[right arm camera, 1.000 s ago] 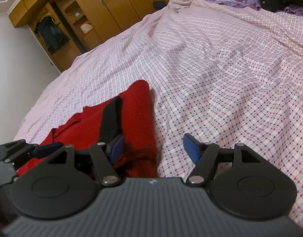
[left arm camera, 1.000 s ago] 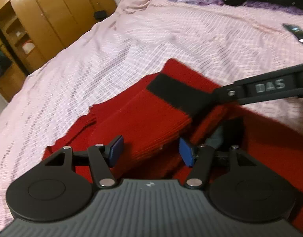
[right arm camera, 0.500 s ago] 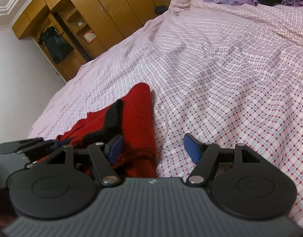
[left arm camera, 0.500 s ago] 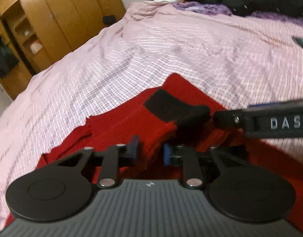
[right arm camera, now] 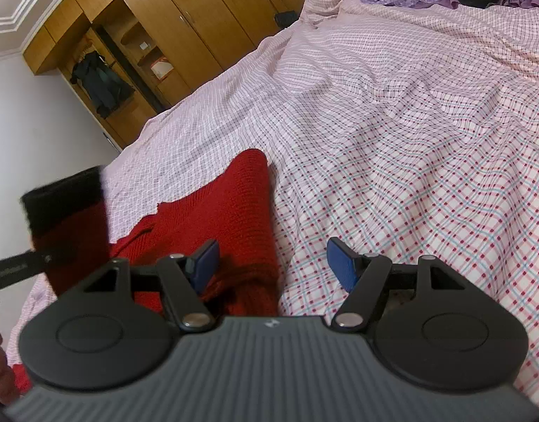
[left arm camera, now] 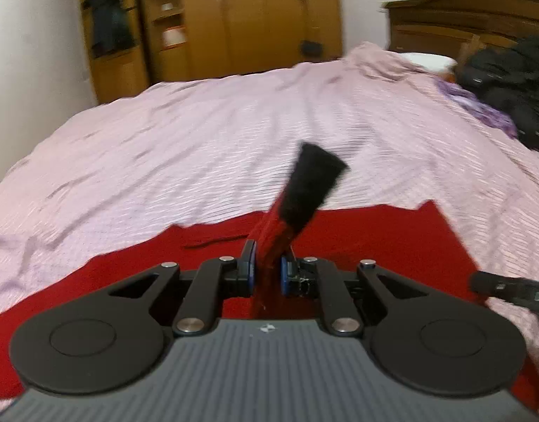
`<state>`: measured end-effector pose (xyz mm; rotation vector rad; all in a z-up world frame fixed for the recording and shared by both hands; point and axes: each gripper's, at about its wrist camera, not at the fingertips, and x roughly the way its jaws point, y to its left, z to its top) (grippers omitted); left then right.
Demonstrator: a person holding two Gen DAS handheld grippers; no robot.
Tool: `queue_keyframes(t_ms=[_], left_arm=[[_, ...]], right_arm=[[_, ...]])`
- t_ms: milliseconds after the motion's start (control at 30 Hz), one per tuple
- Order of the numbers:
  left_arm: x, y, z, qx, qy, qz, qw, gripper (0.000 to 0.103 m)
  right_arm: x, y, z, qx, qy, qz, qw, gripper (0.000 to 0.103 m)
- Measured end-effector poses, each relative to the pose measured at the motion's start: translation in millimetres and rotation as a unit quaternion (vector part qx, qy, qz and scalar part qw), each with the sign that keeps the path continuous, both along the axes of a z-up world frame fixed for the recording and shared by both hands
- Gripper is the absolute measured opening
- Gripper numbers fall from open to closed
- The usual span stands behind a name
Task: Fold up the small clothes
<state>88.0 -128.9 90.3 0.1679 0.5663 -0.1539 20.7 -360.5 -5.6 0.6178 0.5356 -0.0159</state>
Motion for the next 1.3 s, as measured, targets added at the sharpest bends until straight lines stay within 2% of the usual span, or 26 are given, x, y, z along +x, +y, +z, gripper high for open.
queue_keyframes(t_ms=[167, 233, 300, 367, 467, 700, 767, 933, 1033, 1300], left_arm=[[1, 36, -6, 0.003, 0.025, 0.065, 0.9976, 0.017], [-1, 48, -11, 0.011, 0.034, 0.077, 0.9964, 0.025], [-4, 59, -16, 0.013, 0.046, 0.092, 0.9946, 0.046], [-8, 74, -23, 0.007, 0.06, 0.105, 0.9926, 0.056], [-15, 98, -33, -0.005, 0.08, 0.122, 0.9893, 0.061], [-32, 132, -36, 0.012, 0.091, 0.155, 0.9837, 0.075], [-36, 140, -32, 0.004, 0.089, 0.161, 0.983, 0.078], [-32, 160, -24, -0.043, 0.093, 0.16, 0.9817, 0.078], [-17, 158, -23, -0.042, 0.094, 0.147, 0.9837, 0.078], [29, 157, -43, -0.031, 0.114, 0.13, 0.9845, 0.078]], right_arm=[[0, 0, 0, -0.003, -0.001, 0.001, 1.0, 0.069], [0, 1, 0, -0.006, -0.001, 0.002, 1.0, 0.069], [0, 2, 0, -0.01, -0.001, 0.003, 1.0, 0.069], [0, 3, 0, -0.012, -0.001, 0.004, 1.0, 0.069], [0, 3, 0, -0.011, -0.001, 0.004, 1.0, 0.069], [0, 3, 0, -0.013, -0.001, 0.004, 1.0, 0.069], [0, 2, -1, -0.014, -0.001, 0.005, 1.0, 0.069], [0, 3, -1, -0.017, -0.003, 0.005, 1.0, 0.069], [-1, 4, -2, -0.02, -0.005, 0.004, 1.0, 0.069], [2, 3, 11, -0.025, 0.006, 0.014, 1.0, 0.071]])
